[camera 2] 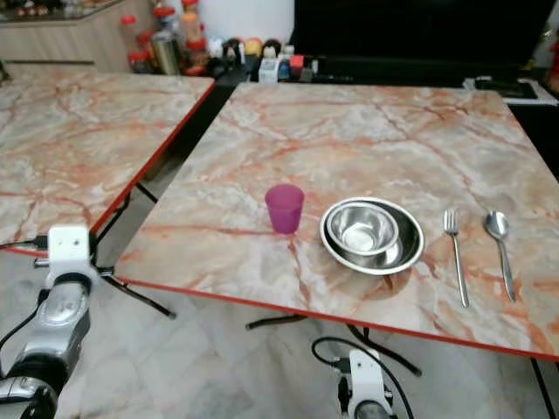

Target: Setting the table

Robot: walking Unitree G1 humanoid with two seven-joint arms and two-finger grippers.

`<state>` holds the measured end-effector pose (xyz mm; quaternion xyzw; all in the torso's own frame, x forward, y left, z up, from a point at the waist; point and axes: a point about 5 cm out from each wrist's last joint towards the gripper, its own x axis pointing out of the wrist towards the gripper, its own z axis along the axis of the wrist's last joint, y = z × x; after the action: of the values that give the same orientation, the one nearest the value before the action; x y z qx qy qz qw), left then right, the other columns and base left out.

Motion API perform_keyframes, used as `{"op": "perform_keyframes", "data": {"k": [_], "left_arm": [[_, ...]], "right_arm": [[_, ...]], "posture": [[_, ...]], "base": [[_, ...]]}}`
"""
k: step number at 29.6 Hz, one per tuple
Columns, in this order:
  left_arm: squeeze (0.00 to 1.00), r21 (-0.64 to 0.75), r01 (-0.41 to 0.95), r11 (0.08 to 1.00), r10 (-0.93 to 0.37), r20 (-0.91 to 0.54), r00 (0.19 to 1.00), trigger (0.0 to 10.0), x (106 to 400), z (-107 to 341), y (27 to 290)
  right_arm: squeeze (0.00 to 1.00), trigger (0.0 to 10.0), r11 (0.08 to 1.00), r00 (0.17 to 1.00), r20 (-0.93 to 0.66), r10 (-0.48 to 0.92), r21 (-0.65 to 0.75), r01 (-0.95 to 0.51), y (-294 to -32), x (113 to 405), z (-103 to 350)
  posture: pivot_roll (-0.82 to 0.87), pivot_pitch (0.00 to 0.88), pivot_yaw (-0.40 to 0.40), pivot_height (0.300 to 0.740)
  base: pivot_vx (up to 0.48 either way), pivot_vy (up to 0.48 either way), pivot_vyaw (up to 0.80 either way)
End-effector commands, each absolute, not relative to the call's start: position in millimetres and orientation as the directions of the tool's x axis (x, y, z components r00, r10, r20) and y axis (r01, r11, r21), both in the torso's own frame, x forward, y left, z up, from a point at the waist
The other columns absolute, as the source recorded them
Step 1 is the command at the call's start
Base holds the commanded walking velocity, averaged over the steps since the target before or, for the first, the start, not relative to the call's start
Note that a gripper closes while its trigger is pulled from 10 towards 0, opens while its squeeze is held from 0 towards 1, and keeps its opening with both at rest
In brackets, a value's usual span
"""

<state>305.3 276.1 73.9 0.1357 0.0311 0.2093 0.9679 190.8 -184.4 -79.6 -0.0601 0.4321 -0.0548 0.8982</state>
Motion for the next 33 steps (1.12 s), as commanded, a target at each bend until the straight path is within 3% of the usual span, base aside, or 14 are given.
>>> {"op": "perform_keyframes", "data": {"k": [1,12,14,15,16,23,33], "left_arm": [[0.00,0.302,-0.480,0.824,0.500,0.013,0.866,10.0,292,69,292],[0.00,0.416,-0.519,0.747,0.628,-0.181,0.757,10.0,237,11,304],[0.00,0.403,-0.449,0.798,0.583,-0.325,0.744,10.0,226,-10,296],[0.00,0.403,-0.449,0.798,0.583,-0.325,0.744,10.0,226,-10,296],[0.00,0.333,-0.362,0.871,0.485,-0.468,0.739,10.0,219,-28,282],[0.00,0.165,-0.091,0.982,0.180,-0.682,0.709,10.0,209,-59,230],[0.00,0.162,-0.019,0.987,0.137,-0.757,0.639,10.0,201,-71,209]], "right_arm": [[0.00,10.0,0.987,0.620,-0.771,-0.145,-0.154,0.040,-182,189,-80],[0.00,10.0,0.988,0.610,-0.779,-0.144,-0.152,0.039,-180,185,-83],[0.00,10.0,0.988,0.610,-0.779,-0.145,-0.152,0.040,-181,186,-83],[0.00,10.0,0.988,0.610,-0.779,-0.145,-0.152,0.040,-181,186,-83],[0.00,10.0,0.988,0.613,-0.777,-0.144,-0.150,0.042,-182,187,-82],[0.00,10.0,0.988,0.612,-0.778,-0.139,-0.148,0.037,-185,191,-80],[0.00,10.0,0.988,0.617,-0.773,-0.148,-0.147,0.053,-188,195,-78]], "posture": [[-0.01,0.000,0.075,0.728],[-0.01,0.000,0.084,0.728],[-0.01,0.000,0.080,0.728],[-0.01,0.000,0.080,0.728],[-0.01,0.000,0.073,0.728],[-0.01,0.000,0.049,0.728],[-0.04,0.000,0.049,0.728]], "base": [[0.000,0.000,0.00],[0.000,0.000,0.00],[0.000,0.000,0.00],[0.000,0.000,0.00],[0.000,0.000,0.00],[0.000,0.000,0.00],[0.000,0.000,0.00]]}}
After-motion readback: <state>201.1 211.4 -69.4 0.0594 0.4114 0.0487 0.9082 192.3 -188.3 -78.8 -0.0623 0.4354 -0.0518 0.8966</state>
